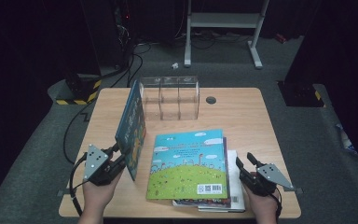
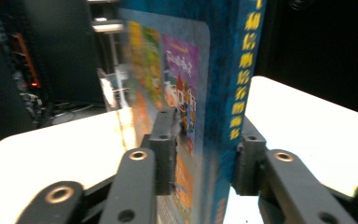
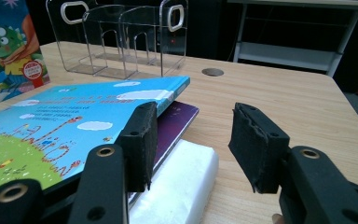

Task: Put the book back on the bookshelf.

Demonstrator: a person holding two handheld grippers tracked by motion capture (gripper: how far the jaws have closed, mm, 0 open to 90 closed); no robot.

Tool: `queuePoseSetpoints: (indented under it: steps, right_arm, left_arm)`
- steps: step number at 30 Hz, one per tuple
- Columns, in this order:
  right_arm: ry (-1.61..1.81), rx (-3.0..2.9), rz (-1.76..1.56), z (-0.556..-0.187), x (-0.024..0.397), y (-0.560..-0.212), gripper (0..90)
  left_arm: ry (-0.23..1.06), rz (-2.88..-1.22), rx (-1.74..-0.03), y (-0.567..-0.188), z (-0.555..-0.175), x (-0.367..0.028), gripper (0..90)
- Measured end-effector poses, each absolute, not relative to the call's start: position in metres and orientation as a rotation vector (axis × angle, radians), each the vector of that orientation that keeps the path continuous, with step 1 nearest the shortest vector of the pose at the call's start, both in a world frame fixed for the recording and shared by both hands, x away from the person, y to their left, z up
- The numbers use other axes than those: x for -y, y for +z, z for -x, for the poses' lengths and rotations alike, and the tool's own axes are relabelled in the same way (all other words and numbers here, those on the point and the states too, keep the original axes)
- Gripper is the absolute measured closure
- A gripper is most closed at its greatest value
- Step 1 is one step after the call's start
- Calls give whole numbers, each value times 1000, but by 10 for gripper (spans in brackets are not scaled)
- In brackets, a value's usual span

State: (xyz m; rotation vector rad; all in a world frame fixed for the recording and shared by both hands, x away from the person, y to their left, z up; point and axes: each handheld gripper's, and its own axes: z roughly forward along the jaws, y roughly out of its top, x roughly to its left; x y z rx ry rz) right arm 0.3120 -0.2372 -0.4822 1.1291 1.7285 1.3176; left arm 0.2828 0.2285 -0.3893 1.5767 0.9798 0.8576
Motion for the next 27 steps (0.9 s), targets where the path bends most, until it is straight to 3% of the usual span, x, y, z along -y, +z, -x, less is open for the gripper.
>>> queuePoseSetpoints:
  steps: [5, 8, 27]
  right_arm:
    - [1318, -1733, -1125, -312, 236, -482, 507]
    - [1316, -1737, -1123, -312, 235, -483, 507]
    - [1315, -1740, -1134, -313, 237, -485, 508]
  left_arm:
    - [901, -1550, -1034, -389, -282, -240, 787]
    - [856, -1535, -1040, -390, -284, -248, 780]
    - [881, -1474, -1086, -387, -282, -261, 822]
